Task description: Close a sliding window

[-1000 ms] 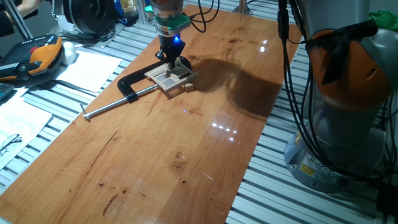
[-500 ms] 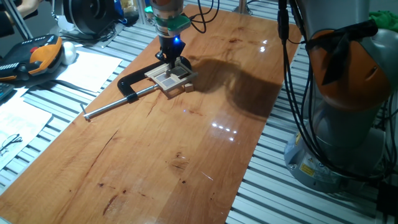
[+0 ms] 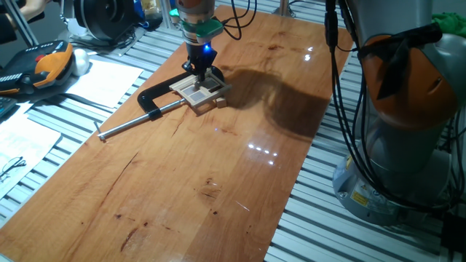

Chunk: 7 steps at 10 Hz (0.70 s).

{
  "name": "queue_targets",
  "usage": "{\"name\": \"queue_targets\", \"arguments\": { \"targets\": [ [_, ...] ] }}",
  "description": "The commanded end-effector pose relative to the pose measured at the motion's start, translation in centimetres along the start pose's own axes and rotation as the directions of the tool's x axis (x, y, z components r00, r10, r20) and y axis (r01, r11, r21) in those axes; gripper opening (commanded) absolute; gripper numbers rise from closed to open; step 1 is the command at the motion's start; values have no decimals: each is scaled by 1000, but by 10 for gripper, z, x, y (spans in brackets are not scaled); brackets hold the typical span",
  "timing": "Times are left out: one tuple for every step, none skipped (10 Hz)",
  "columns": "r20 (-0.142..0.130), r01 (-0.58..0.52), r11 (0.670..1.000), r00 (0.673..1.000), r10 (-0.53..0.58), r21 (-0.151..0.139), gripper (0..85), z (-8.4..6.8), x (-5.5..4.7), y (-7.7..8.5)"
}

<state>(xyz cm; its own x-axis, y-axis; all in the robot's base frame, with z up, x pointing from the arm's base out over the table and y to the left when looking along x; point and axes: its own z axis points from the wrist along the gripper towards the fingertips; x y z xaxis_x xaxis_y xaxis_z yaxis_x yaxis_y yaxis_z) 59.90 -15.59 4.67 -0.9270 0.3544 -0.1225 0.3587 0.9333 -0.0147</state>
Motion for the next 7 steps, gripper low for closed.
{"name": "queue_targets", "arguments": {
  "targets": [
    [0,0,1000,1000,0,0,0,0,0,0],
    [0,0,1000,1000,0,-1,0,1,1,0],
    [-1,1,1000,1000,-1,-3,0,2,2,0],
    [-4,1,1000,1000,-1,-7,0,2,3,0],
    [-7,2,1000,1000,-2,-5,0,2,3,0],
    [-11,4,1000,1000,-4,-4,0,2,4,0],
    [-16,5,1000,1000,-5,-4,0,2,4,0]
  ]
}}
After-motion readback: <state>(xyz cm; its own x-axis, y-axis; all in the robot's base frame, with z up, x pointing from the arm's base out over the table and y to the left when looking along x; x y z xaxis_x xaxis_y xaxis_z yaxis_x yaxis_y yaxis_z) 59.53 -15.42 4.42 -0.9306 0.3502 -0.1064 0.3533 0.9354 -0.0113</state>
